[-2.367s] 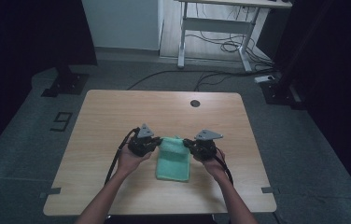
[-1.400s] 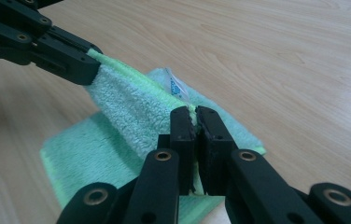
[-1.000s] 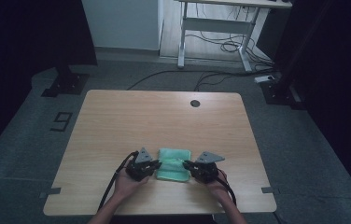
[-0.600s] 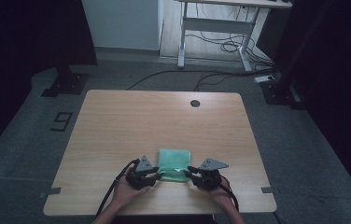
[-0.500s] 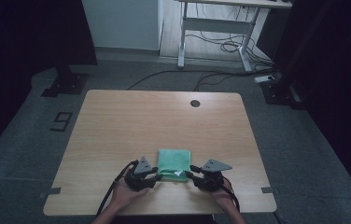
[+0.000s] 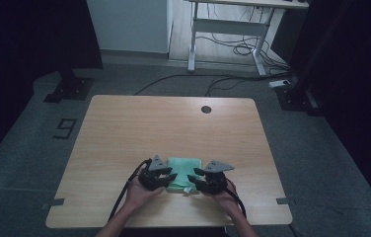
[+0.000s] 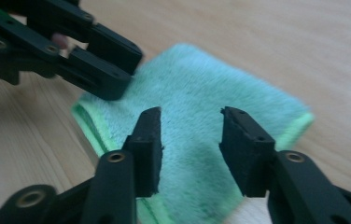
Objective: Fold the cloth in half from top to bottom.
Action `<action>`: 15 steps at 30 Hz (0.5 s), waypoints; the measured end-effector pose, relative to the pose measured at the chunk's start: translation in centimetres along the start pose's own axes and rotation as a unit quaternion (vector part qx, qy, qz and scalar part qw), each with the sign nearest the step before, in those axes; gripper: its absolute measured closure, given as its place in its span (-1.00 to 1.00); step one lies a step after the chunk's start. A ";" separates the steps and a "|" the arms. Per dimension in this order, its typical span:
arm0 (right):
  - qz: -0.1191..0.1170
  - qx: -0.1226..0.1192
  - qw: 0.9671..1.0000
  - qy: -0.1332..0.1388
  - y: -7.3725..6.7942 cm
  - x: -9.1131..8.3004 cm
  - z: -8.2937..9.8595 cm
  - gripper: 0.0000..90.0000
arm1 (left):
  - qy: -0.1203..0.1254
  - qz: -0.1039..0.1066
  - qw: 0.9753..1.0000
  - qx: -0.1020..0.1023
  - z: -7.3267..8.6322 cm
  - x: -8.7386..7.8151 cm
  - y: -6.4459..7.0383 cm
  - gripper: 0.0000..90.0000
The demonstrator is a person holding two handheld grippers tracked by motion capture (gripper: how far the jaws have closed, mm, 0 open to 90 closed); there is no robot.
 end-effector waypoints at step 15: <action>0.018 -0.017 0.999 -0.040 -0.4 0.4 2.4 0.15 | -0.004 -0.008 1.000 0.004 1.5 0.6 0.8 0.47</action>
Point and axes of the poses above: each handheld gripper's, and its own axes: x roughly forward along the jaws, z roughly out of its underside, y roughly to its right, the point moved 5 cm from there along x, roughly forward along the jaws, and after that the axes turned 8 degrees about x, right-handed, at the moved point
